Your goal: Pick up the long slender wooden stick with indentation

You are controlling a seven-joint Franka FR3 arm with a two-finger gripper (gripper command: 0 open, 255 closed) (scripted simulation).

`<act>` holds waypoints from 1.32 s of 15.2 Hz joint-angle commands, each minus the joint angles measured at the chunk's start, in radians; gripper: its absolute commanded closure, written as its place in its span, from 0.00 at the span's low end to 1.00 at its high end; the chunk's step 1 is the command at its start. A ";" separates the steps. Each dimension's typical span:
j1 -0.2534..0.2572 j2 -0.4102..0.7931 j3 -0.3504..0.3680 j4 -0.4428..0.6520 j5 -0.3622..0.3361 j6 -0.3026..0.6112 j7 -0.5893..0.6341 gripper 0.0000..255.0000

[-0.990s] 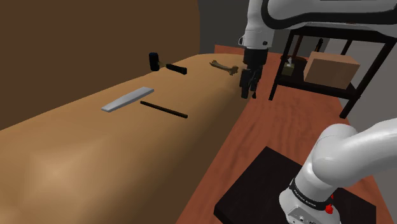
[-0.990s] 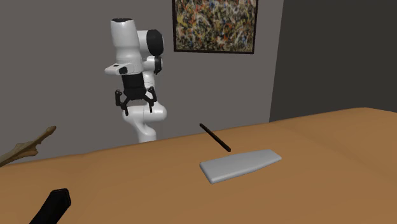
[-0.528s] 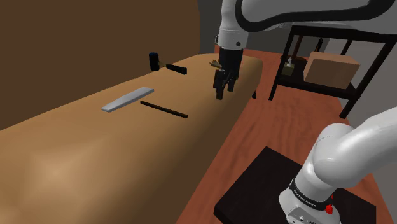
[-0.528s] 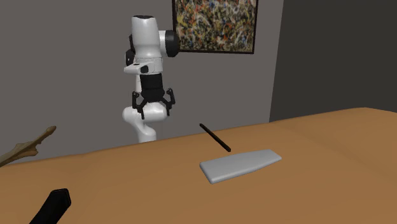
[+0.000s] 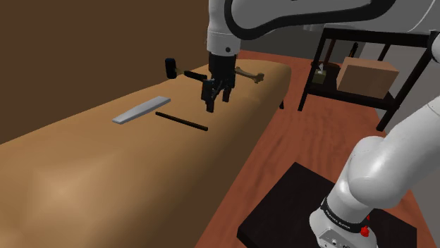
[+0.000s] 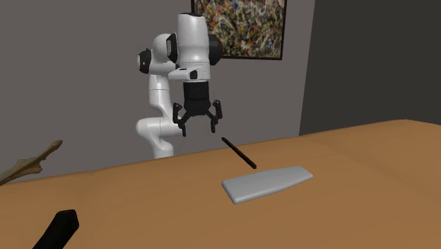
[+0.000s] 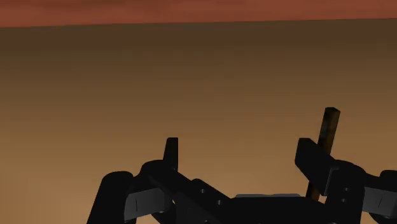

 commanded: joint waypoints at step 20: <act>0.057 0.308 0.142 0.216 -0.148 0.149 0.188 1.00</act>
